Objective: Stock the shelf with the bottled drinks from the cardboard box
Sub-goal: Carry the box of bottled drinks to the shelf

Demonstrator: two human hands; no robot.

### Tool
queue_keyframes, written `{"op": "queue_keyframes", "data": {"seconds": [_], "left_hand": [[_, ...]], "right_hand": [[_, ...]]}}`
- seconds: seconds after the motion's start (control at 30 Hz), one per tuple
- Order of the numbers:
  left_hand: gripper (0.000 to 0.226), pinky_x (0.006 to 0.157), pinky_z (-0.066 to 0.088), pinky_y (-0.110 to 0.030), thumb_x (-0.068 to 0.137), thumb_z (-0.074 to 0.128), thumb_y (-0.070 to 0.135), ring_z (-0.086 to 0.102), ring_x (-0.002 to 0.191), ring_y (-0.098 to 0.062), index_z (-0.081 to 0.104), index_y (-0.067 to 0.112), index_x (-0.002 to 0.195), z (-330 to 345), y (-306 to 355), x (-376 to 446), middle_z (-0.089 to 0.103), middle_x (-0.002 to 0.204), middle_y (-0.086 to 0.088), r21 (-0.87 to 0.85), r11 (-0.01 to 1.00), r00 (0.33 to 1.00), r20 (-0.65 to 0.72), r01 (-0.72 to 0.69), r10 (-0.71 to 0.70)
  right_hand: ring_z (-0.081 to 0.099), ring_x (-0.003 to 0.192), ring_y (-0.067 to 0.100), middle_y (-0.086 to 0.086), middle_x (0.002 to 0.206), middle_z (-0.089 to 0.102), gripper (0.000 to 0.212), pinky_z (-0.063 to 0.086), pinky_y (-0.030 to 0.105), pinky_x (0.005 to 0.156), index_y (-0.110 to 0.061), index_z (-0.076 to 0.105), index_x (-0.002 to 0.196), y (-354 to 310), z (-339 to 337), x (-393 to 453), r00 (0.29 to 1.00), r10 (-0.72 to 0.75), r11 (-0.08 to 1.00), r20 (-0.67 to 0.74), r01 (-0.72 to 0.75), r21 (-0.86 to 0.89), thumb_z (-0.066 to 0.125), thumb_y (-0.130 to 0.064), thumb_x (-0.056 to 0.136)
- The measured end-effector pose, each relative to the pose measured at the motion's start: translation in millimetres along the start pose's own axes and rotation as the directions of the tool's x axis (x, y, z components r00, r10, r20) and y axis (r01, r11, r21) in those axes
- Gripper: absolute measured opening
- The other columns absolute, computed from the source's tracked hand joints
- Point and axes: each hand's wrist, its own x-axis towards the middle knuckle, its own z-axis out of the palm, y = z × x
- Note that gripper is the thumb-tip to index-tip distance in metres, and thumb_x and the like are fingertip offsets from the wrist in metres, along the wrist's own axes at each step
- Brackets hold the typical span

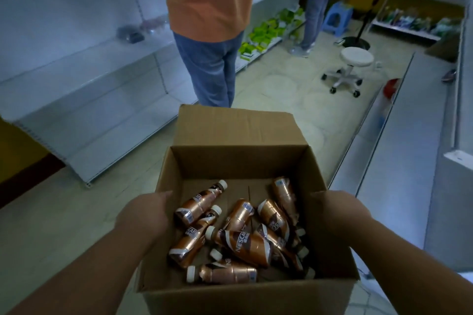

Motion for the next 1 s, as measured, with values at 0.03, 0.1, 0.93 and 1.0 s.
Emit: {"op": "queue_keyframes", "data": {"seconds": [0.03,0.1,0.93,1.0], "left_hand": [[0.061,0.092,0.05,-0.033,0.091,0.052,0.019,0.057,0.116,-0.019,0.033,0.037,0.145,-7,12,24,0.055,0.137,-0.003,0.0,1.0,1.0,0.007,-0.009,0.009],[0.061,0.092,0.051,-0.033,0.091,0.052,0.02,0.058,0.115,-0.018,0.033,0.037,0.146,-22,39,66,0.056,0.135,-0.002,-0.009,0.999,0.999,0.008,-0.031,0.031],[0.042,0.087,0.053,-0.037,0.088,0.052,0.014,0.062,0.106,-0.027,0.054,0.023,0.129,-172,418,496,0.065,0.119,-0.007,0.138,0.77,0.781,0.168,-0.623,0.601],[0.049,0.094,0.051,-0.036,0.089,0.053,0.015,0.059,0.115,-0.023,0.047,0.025,0.137,-170,459,521,0.06,0.13,-0.005,0.147,0.756,0.769,0.172,-0.638,0.615]], "right_hand": [[0.061,0.094,0.016,0.002,0.112,0.064,0.039,0.051,0.027,0.078,-0.03,0.054,0.133,7,-11,22,1.0,0.006,1.0,0.009,-0.006,0.014,0.055,-0.026,0.094],[0.054,0.083,0.012,-0.002,0.099,0.059,0.037,0.048,0.024,0.073,-0.03,0.055,0.131,20,-35,60,1.0,0.024,0.999,0.01,-0.025,0.043,0.054,-0.026,0.094],[0.06,0.114,0.024,0.003,0.131,0.06,0.047,0.051,0.037,0.093,-0.034,0.05,0.138,181,-215,335,0.798,0.597,0.768,0.078,-0.597,0.233,0.047,-0.025,0.093],[0.06,0.114,0.024,0.004,0.13,0.061,0.046,0.051,0.039,0.094,-0.033,0.051,0.136,209,-223,359,0.784,0.615,0.746,0.091,-0.615,0.256,0.048,-0.024,0.092]]}}
